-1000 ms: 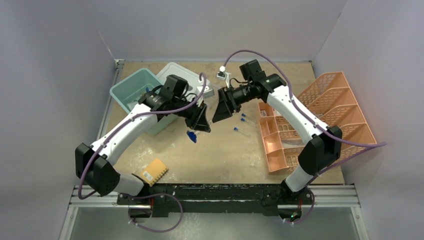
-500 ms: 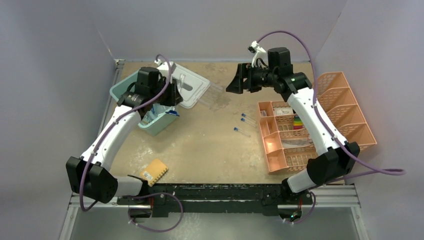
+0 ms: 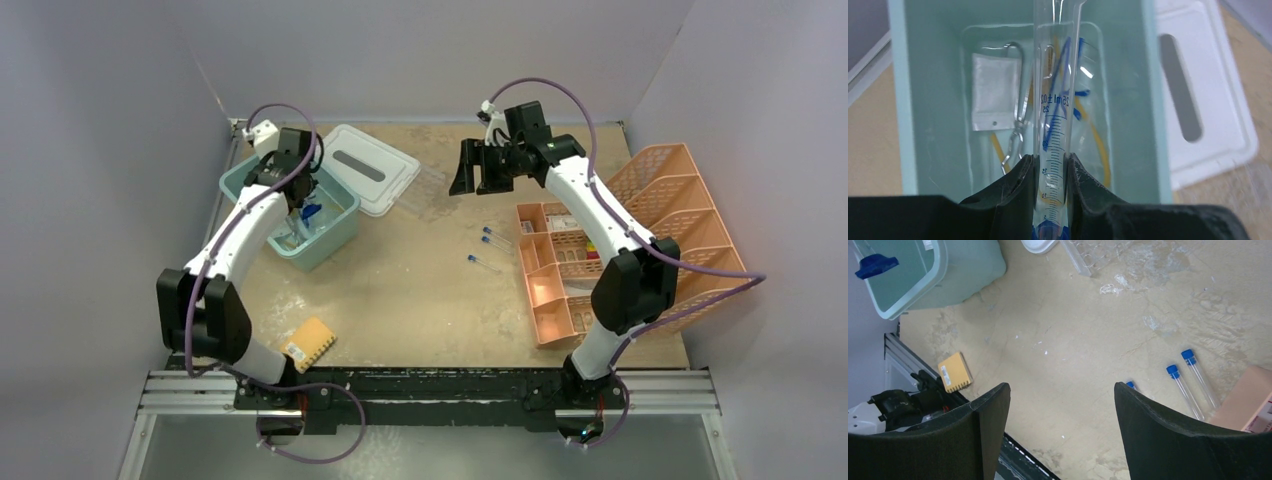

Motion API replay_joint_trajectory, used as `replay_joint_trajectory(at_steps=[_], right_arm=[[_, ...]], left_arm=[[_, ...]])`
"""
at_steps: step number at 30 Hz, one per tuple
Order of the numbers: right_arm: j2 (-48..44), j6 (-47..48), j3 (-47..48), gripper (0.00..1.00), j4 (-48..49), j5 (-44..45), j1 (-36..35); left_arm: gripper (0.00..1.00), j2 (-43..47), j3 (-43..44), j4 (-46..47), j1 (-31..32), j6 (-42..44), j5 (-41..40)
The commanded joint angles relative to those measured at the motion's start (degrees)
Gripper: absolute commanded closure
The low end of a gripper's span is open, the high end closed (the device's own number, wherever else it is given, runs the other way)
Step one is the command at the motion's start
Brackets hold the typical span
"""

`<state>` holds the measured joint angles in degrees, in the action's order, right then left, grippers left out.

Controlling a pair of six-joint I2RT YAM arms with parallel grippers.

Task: Organize the chemistry lab equipment

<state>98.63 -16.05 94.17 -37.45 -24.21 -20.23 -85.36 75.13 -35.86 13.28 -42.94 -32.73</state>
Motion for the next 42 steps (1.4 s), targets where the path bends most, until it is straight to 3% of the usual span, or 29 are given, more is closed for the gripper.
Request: replay_joint_trajectory(at_steps=[1, 8, 17, 26, 32, 42], right_arm=[[-1.01, 1.11, 3.16, 0.23, 0.31, 2.11, -0.09], [1.94, 2.79, 5.33, 0.23, -1.13, 5.96, -0.06], [4.09, 2.82, 6.06, 0.25, -1.29, 4.17, -0.02], [5.23, 2.27, 6.6, 0.26, -1.4, 3.03, 0.01], [5.93, 2.17, 6.82, 0.26, -1.57, 1.81, 0.01], [3.39, 2.63, 1.18, 0.26, -0.17, 3.97, 0.0]], left_arm=[[1.0, -5.22, 2.57, -2.05, -5.73, -7.11, -3.33], [1.0, -13.5, 3.15, -3.53, -8.4, -8.1, 0.65], [1.0, -17.88, 2.15, -4.21, -11.08, -8.66, 7.58], [1.0, -21.16, 2.97, -5.91, -12.87, -4.49, 7.94], [0.77, -20.95, 4.48, -7.24, -13.02, -2.42, 5.7], [0.53, -13.22, 11.74, -10.68, -13.03, 0.56, 7.02]])
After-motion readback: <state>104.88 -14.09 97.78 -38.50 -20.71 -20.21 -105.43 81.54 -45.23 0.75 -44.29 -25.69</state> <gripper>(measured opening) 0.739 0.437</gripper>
